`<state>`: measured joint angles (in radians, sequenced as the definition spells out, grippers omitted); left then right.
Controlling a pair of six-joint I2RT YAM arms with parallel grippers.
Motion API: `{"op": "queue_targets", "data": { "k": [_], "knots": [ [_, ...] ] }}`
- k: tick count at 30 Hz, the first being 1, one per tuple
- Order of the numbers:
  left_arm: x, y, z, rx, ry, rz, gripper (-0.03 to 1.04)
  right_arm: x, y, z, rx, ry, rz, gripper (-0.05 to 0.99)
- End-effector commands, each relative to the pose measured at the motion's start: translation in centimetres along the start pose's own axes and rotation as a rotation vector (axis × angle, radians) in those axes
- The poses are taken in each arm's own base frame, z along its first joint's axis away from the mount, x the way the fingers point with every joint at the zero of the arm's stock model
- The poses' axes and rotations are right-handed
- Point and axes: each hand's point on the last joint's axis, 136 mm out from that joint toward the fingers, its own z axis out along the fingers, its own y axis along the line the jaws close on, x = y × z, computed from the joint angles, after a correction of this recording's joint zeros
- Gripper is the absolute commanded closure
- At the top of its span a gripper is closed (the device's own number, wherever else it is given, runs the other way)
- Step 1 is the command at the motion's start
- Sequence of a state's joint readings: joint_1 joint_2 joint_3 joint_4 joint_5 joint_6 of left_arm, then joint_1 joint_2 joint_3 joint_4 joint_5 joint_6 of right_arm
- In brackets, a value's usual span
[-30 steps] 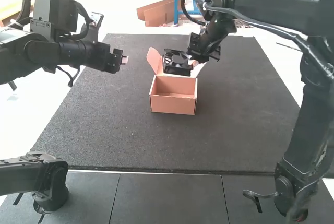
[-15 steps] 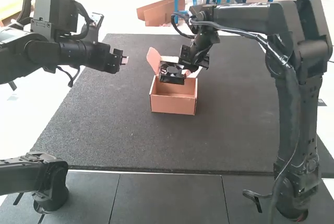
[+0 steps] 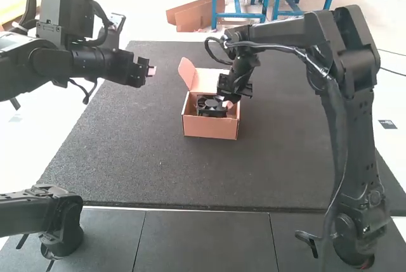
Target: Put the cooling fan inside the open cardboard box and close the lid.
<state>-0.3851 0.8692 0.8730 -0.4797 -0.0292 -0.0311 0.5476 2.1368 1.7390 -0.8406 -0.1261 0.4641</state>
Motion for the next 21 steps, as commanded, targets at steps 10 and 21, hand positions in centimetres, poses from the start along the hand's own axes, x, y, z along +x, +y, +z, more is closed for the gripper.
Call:
{"op": "queue_targets", "data": {
  "k": [10,21],
  "knots": [
    [-3.2,0.6,-1.4,-0.018,-0.091,-0.013,0.05,-0.7,1.2,-1.4,-0.044,-0.022,-0.042,0.4],
    [-2.2,2.8,1.9,-0.115,-0.027,-0.075,0.05,-2.8,6.9,-13.4,-0.305,-0.162,-0.255,0.15]
  ]
}}
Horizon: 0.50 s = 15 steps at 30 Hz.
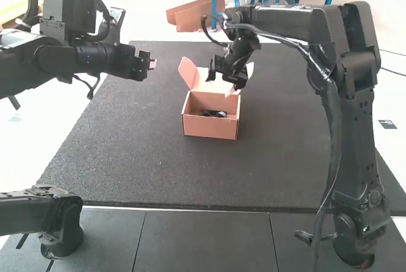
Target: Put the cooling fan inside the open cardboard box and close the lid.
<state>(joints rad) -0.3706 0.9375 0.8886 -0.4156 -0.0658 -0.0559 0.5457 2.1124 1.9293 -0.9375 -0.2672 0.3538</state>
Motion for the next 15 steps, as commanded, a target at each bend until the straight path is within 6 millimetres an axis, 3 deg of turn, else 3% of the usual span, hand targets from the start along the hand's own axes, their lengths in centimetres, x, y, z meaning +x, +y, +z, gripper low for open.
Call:
{"op": "queue_targets", "data": {
  "k": [1,3,7,12,15],
  "knots": [
    [-1.2,2.1,0.9,-0.083,-0.003,-0.056,0.05,-1.5,3.1,-7.6,-0.114,-0.127,-0.181,0.1],
    [-0.9,3.1,1.9,-0.11,0.023,-0.088,0.05,-0.9,2.0,-9.1,-0.067,-0.136,-0.257,0.05],
    [-0.8,5.0,3.5,-0.157,0.043,-0.118,0.05,-0.5,-1.5,-10.7,0.064,-0.192,-0.351,0.04],
    [-1.9,5.8,5.5,-0.179,0.024,-0.122,0.05,-0.7,-5.5,-12.5,0.224,-0.356,-0.466,0.04],
    [-2.2,5.9,7.0,-0.179,0.03,-0.122,0.05,-0.7,-6.1,-13.0,0.24,-0.451,-0.468,0.04]
  ]
}}
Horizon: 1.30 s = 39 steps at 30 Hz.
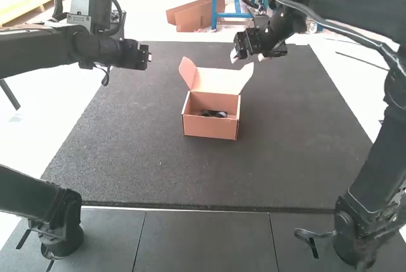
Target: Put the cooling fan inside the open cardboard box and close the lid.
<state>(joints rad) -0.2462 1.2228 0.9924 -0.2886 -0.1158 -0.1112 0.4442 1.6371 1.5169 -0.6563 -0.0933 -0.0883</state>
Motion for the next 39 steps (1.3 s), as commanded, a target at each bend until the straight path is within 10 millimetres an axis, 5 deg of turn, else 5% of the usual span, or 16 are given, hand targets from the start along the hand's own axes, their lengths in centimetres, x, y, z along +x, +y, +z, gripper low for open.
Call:
{"op": "queue_targets", "data": {
  "k": [1,22,32,39],
  "knots": [
    [-1.8,0.2,1.1,-0.016,-0.025,-0.015,0.05,0.3,-1.7,-1.1,0.099,-0.071,-0.072,0.04],
    [-1.8,-1.0,12.2,-0.029,0.031,-0.004,0.05,-1.6,-5.2,2.1,0.135,-0.221,0.061,0.03],
    [-1.8,-2.0,16.7,-0.03,0.065,0.007,0.05,-3.3,-4.7,1.7,0.081,-0.25,0.111,0.03],
    [-1.7,-2.2,18.6,-0.03,0.091,0.015,0.05,-2.7,-4.2,1.9,0.052,-0.22,0.122,0.03]
  ]
}}
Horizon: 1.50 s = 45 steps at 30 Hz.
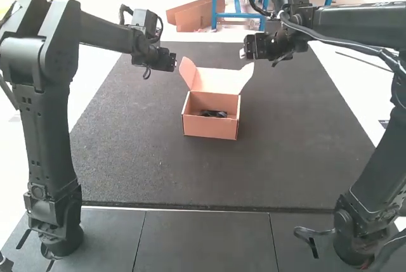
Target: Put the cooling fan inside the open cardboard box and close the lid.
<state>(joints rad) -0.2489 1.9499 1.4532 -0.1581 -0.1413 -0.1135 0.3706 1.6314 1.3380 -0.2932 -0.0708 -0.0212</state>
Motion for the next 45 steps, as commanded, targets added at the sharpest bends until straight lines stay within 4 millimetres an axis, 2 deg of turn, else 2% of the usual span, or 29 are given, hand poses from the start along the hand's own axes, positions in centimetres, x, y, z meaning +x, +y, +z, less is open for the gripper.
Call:
{"op": "queue_targets", "data": {
  "k": [1,3,6,11,20,25,32,34,37,45],
  "knots": [
    [-2.1,-0.3,-0.2,-0.004,-0.039,0.003,0.05,-0.9,-0.1,-0.3,-0.018,-0.017,0.025,0.03],
    [-2.3,-0.9,-0.2,0.026,-0.033,0.006,0.05,-0.6,-0.2,0.0,-0.023,-0.003,0.038,0.03],
    [-2.2,-3.1,-0.6,0.1,-0.017,0.014,0.05,-0.1,-1.0,0.5,-0.022,0.016,0.065,0.03],
    [-1.5,-5.5,-1.4,0.175,0.031,0.022,0.04,0.9,-2.5,1.7,-0.008,0.054,0.097,0.03],
    [-1.7,-6.4,-1.7,0.198,0.032,0.024,0.04,1.3,-4.0,3.8,-0.004,0.081,0.15,0.04],
    [-1.9,-6.4,-1.8,0.198,0.03,0.021,0.04,1.2,-3.9,5.0,-0.02,0.087,0.176,0.15],
    [-1.9,-6.7,-2.1,0.2,0.039,0.027,0.04,1.1,-3.6,6.0,-0.045,0.086,0.2,0.4],
    [-1.8,-6.6,-2.1,0.199,0.043,0.027,0.04,1.1,-3.6,6.1,-0.046,0.086,0.201,0.4],
    [-1.8,-6.6,-2.1,0.199,0.046,0.029,0.04,1.0,-3.4,6.2,-0.059,0.082,0.199,0.49],
    [-1.5,-6.6,-2.1,0.198,0.055,0.028,0.04,1.0,-3.1,7.0,-0.069,0.073,0.195,0.55]
  ]
}}
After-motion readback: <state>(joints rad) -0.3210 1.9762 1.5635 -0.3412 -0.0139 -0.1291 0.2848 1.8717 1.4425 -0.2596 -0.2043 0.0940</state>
